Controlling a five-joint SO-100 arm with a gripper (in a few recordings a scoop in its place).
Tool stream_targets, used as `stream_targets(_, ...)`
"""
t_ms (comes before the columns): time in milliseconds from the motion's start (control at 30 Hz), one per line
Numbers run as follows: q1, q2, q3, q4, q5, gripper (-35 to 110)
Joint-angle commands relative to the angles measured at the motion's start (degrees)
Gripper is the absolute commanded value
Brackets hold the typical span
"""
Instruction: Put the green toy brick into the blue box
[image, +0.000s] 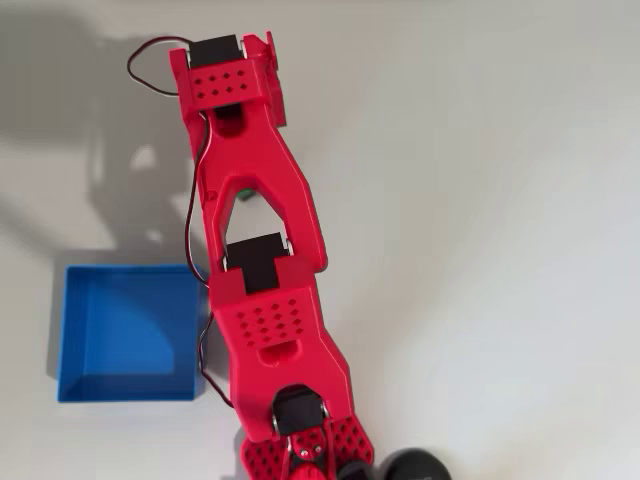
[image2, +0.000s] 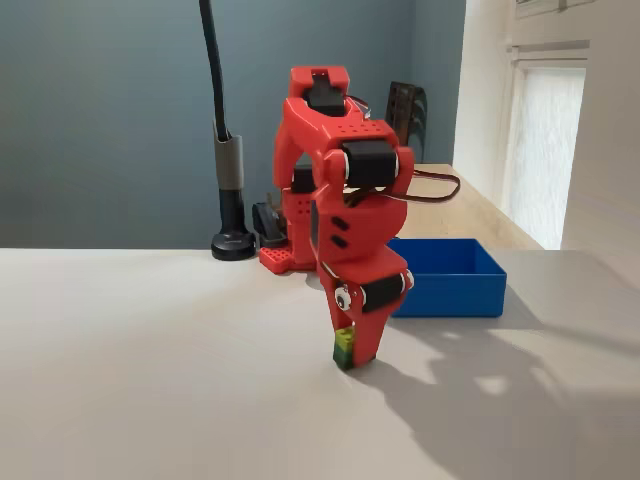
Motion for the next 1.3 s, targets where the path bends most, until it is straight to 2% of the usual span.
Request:
stream_targets(0, -1.41, 14.77, 1.76, 2.37, -1.85, 0)
stream_targets(567, -15.91, 41.04, 18.11, 4.22, -1.67, 0)
stream_targets(900, -31.2, 51.24, 27.77, 4.22, 4.83, 0)
stream_targets(1267, -43.51, 51.42, 28.04, 6.94, 15.12, 0)
